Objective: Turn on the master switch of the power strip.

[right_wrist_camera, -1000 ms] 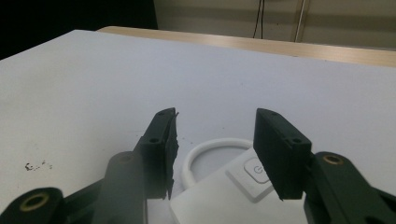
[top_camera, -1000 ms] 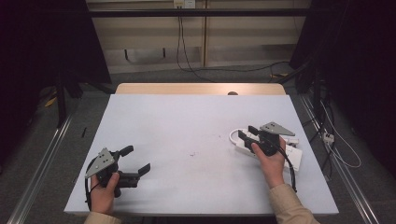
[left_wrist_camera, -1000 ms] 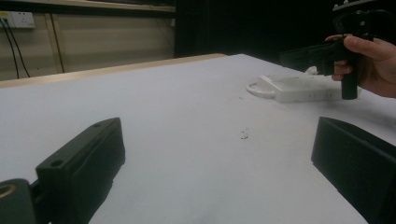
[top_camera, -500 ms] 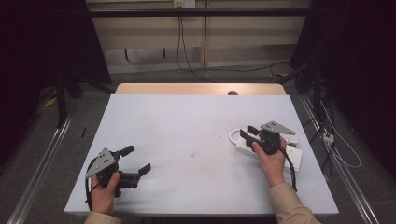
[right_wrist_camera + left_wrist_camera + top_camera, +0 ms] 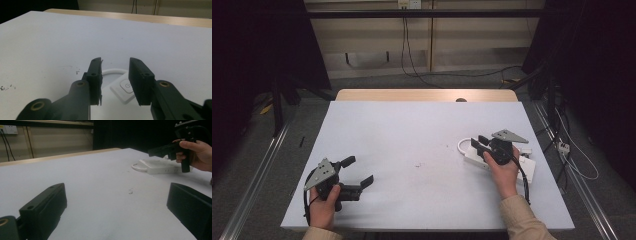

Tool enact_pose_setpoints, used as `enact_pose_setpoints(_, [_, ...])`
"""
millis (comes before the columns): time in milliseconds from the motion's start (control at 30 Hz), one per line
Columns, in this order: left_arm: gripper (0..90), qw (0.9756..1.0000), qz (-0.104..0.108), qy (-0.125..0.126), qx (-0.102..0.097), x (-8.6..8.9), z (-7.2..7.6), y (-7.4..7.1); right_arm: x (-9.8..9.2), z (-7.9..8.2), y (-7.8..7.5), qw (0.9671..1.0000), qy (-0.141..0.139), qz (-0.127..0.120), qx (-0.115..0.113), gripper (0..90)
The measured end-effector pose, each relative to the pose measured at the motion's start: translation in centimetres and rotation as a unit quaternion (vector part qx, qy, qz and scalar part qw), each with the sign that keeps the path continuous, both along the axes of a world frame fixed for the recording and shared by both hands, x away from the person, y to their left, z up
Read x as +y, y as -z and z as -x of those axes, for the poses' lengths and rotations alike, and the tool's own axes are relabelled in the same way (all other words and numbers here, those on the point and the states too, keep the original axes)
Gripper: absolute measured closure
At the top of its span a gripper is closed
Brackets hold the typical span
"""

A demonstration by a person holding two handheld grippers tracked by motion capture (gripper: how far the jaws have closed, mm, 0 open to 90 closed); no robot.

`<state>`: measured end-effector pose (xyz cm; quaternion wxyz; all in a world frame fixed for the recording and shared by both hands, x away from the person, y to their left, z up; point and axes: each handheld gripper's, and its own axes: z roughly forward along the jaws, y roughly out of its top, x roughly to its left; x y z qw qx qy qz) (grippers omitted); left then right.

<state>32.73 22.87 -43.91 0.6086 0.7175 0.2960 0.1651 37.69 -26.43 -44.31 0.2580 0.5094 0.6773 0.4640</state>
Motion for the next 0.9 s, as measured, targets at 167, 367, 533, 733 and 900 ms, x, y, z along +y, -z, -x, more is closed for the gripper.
enact_pose_setpoints(167, [2.4, 1.0000, -0.001, 0.000, 0.000, 0.00, -0.01, 0.01, -0.17, -0.08, 0.07, 1.0000, -0.001, -0.001, 0.005, 66.7])
enact_pose_setpoints(367, [2.4, 1.0000, -0.001, 0.000, -0.001, 0.00, -0.03, 0.04, -0.34, -0.18, 0.21, 0.9999, 0.001, 0.004, 0.010, 69.3])
enact_pose_setpoints(533, [2.4, 1.0000, -0.002, 0.000, 0.000, -0.01, -0.02, 0.04, -0.46, -0.30, 0.23, 0.9999, 0.003, 0.004, 0.012, 71.9])
enact_pose_setpoints(733, [2.3, 1.0000, -0.002, 0.000, 0.000, 0.01, -0.06, 0.05, -0.51, -0.49, 0.26, 0.9999, 0.002, 0.005, 0.015, 74.0])
enact_pose_setpoints(900, [2.4, 1.0000, -0.002, 0.000, 0.001, -0.02, -0.07, 0.06, -0.54, -0.58, 0.32, 0.9998, 0.001, 0.003, 0.018, 75.4])
